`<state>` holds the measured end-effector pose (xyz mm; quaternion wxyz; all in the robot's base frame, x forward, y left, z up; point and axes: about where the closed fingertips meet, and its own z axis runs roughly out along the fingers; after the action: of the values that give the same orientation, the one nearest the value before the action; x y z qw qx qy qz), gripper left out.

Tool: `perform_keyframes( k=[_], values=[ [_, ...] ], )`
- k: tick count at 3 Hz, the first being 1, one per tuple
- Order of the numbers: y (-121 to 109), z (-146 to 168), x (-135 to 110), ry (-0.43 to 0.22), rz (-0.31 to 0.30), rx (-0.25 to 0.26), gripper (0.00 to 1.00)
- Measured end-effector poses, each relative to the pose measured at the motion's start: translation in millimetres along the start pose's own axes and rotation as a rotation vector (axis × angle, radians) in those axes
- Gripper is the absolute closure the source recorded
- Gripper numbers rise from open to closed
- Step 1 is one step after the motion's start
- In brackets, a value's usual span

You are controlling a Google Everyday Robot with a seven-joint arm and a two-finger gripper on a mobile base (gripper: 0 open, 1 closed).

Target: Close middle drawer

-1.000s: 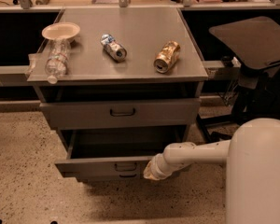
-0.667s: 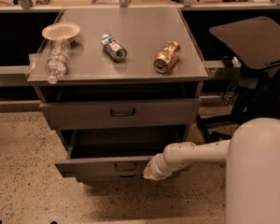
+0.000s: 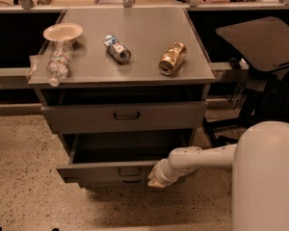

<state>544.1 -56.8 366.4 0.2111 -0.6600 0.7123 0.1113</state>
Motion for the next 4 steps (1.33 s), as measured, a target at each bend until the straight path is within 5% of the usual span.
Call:
perform_keyframes(
  k=[1, 2, 3, 4],
  values=[
    [0.0, 0.0, 0.0, 0.000, 0.000, 0.000, 0.04],
    [0.1, 0.1, 0.0, 0.000, 0.000, 0.000, 0.00],
    [0.1, 0.1, 0.0, 0.000, 0.000, 0.000, 0.00],
    [-2.0, -3.9, 2.0, -0.040, 0.006, -0.017, 0.19]
  ],
)
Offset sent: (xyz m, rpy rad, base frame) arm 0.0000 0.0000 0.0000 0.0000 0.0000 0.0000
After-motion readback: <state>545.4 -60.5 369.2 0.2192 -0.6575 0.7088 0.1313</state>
